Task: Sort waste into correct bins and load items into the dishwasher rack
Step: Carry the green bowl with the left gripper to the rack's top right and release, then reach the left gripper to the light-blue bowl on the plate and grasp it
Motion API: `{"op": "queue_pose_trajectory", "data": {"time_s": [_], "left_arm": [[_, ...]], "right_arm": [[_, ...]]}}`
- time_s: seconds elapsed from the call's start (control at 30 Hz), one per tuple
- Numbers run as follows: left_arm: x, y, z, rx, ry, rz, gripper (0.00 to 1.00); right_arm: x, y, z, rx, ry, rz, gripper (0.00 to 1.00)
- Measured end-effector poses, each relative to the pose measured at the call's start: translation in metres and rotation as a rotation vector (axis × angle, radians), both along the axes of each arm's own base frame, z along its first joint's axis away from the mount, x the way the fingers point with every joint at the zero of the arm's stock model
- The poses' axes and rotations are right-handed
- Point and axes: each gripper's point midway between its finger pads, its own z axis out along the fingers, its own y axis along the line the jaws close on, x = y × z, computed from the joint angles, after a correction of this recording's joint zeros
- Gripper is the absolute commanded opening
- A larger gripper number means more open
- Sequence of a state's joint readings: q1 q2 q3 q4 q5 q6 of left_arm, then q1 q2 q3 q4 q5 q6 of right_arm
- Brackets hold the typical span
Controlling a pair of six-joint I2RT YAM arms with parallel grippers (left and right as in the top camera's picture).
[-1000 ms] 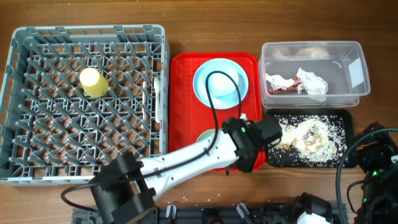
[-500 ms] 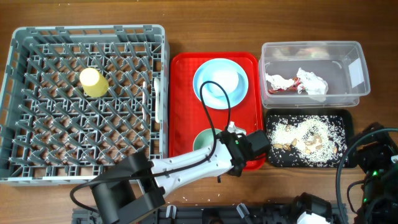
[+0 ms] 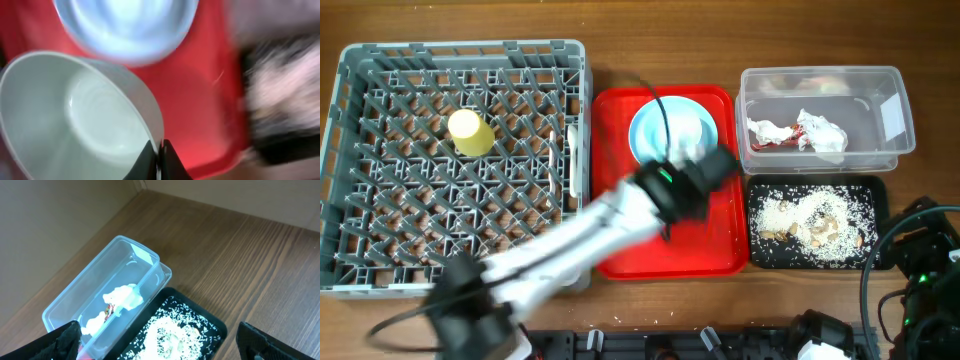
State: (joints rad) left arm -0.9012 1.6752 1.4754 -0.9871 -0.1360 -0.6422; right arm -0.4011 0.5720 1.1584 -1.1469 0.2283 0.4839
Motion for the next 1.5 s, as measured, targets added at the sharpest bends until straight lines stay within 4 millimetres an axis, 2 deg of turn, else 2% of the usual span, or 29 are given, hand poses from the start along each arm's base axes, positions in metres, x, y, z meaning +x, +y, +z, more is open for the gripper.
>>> {"op": "queue_pose_trajectory", "data": {"time_s": [0.03,0.07,0.1,0.13,0.17,0.23,0.3,0.4,0.43,0.47,0.5,0.57,0.6,0.7,0.83,0.87,0.9,0.93,0.97,1.1,1.17,1.23,1.27,1.37,1.4,1.43,1.47,1.5], "left_arm": [[0.021,0.006,0.032,-0.082,-0.04,0.024,0.04],[0.053,0.024,0.08,-0.196,-0.111,0.065,0.04],[0.073,0.045,0.108,-0.27,-0.145,0.099,0.04],[0.087,0.066,0.126,-0.337,-0.156,0.12,0.04],[0.1,0.091,0.136,-0.404,-0.146,0.142,0.04],[0.12,0.125,0.136,-0.539,-0.082,0.151,0.04],[0.151,0.154,0.133,-0.771,-0.021,0.113,0.04],[0.187,0.178,0.125,-1.086,0.029,-0.005,0.04],[0.198,0.186,0.111,-1.162,0.069,-0.014,0.04],[0.2,0.188,0.107,-1.18,0.091,-0.003,0.04],[0.213,0.192,0.077,-1.257,0.159,-0.007,0.04],[0.226,0.194,0.051,-1.313,0.213,-0.007,0.04],[0.229,0.195,0.038,-1.341,0.253,0.004,0.04],[0.232,0.214,0.034,-1.391,0.289,0.042,0.04],[0.245,0.256,0.008,-1.381,0.273,0.196,0.08],[0.247,0.263,0.004,-1.375,0.268,0.223,0.17],[0.248,0.267,0.003,-1.37,0.262,0.236,0.36],[0.249,0.271,0.002,-1.365,0.252,0.246,0.82],[0.25,0.276,0.001,-1.365,0.255,0.268,0.99],[0.251,0.284,-0.001,-1.36,0.255,0.31,1.0],[0.253,0.29,0.004,-1.339,0.23,0.336,0.99],[0.253,0.302,0.033,-1.29,0.142,0.363,0.99],[0.248,0.309,0.07,-1.251,0.047,0.356,0.99],[0.222,0.312,0.14,-1.161,-0.09,0.397,1.0],[0.203,0.305,0.166,-1.102,-0.132,0.428,1.0],[0.194,0.298,0.177,-1.066,-0.154,0.432,1.0],[0.171,0.278,0.194,-0.957,-0.202,0.444,1.0],[0.159,0.26,0.199,-0.888,-0.22,0.424,1.0]], "right_arm": [[0.0,0.0,0.0,0.0,0.0,0.0,1.0],[0.0,0.0,0.0,0.0,0.001,0.0,1.0],[0.0,0.0,0.0,0.0,0.0,0.0,1.0],[0.0,0.0,0.0,0.0,0.0,0.0,1.0],[0.0,0.0,0.0,0.0,0.0,0.0,1.0],[0.0,0.0,0.0,0.0,0.001,0.0,1.0],[0.0,0.0,0.0,0.0,0.001,0.0,1.0],[0.0,0.0,0.0,0.0,-0.001,0.001,1.0],[0.0,0.0,0.0,0.001,0.0,0.001,1.0],[0.0,0.0,0.0,0.001,0.0,0.001,1.0],[0.0,0.0,0.0,0.001,0.0,0.001,1.0],[0.0,0.0,0.0,0.001,0.0,0.001,1.0],[0.0,0.0,0.0,0.001,0.0,0.002,1.0],[0.0,0.0,0.0,0.001,0.0,0.002,1.0],[0.0,0.0,0.0,0.001,0.0,0.002,1.0],[0.0,0.0,0.0,0.001,0.0,0.002,1.0],[0.0,0.0,0.0,0.001,0.0,0.002,1.0],[0.0,0.0,0.0,0.001,0.0,0.002,1.0],[0.0,0.0,0.0,0.002,0.0,0.002,1.0],[0.0,0.0,0.0,0.002,0.0,0.002,1.0],[0.0,0.0,0.0,0.001,0.0,0.002,1.0],[0.0,0.0,0.0,0.001,0.0,0.002,1.0],[0.0,0.0,0.0,0.001,-0.001,0.002,1.0],[0.0,0.0,0.0,0.002,0.001,0.002,1.0],[0.0,0.0,0.0,0.002,0.0,0.003,1.0],[0.0,0.0,0.0,0.001,0.0,0.002,1.0],[0.0,0.0,0.0,0.002,0.0,0.002,1.0],[0.0,0.0,0.0,0.001,-0.001,0.002,1.0]]}}
